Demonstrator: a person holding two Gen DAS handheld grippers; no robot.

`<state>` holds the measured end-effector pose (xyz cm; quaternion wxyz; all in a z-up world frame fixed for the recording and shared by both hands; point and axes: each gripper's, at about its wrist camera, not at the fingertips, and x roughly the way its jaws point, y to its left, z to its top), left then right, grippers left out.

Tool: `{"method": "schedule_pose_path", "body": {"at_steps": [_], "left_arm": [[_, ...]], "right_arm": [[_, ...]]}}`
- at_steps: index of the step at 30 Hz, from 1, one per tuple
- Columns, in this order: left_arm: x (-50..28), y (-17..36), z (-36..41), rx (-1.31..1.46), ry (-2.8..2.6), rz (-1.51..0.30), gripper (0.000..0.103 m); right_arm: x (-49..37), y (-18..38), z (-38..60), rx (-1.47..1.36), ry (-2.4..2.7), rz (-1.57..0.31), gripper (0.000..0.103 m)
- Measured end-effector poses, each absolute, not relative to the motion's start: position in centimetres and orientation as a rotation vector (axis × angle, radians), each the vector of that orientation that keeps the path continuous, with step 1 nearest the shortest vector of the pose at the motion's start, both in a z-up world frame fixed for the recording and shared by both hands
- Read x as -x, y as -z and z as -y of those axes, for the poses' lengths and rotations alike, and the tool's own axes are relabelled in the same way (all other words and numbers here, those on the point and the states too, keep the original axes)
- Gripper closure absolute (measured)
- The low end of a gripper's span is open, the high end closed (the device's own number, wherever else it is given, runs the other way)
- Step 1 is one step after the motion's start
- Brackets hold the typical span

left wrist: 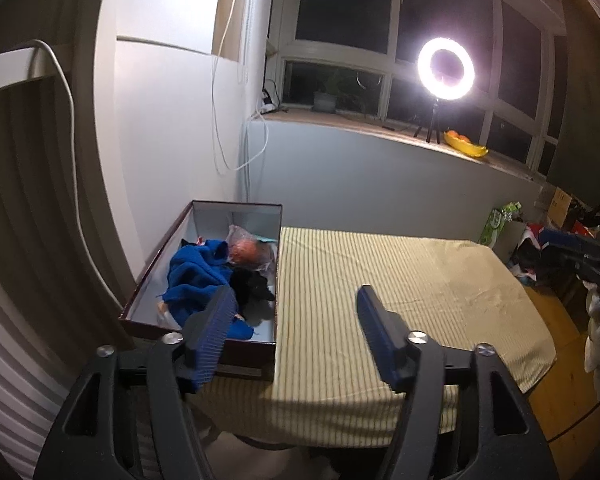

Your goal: Organize soft objects

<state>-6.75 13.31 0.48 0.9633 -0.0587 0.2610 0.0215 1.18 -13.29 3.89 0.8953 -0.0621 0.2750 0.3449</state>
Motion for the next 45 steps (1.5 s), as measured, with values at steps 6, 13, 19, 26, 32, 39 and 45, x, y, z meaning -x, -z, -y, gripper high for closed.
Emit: {"method": "schedule_pose_path", "body": {"at_steps": [6,13,19,26,32,39,45], "left_arm": [[9.3,0.2,-12.4,0.126,-0.090,-0.457,0.036],[13.1,0.8,-10.8,0.135,-0.161,-0.327,0.029],[13.8,0.8,-9.8,0.108,-0.188,-0.298,0.029],[13.8,0.9,-9.0,0.105,-0.220,-0.278,0.022],[13.8,0.9,-8.5,0.103,-0.231,-0.282,0.022],[13.9,1.2,-7.9,0.092,-0.238,-0.289,0.022],[13.9,1.0,-7.6,0.091,-0.238,-0.286,0.022]], "right_arm": [[0.0,-3.0,13.9,0.094,-0.706,-0.567,0.026],[2.7,-0.7,14.4,0.050,-0.690,-0.500,0.015],[2.9,1.3,15.6,0.013,-0.642,-0.476,0.012],[3.0,1.7,15.7,0.030,-0.601,-0.455,0.012],[3.9,1.6,15.4,0.065,-0.582,-0.414,0.012],[3.9,2.0,15.3,0.058,-0.600,-0.425,0.012],[4.0,2.2,15.3,0.061,-0.598,-0.422,0.012]]}}
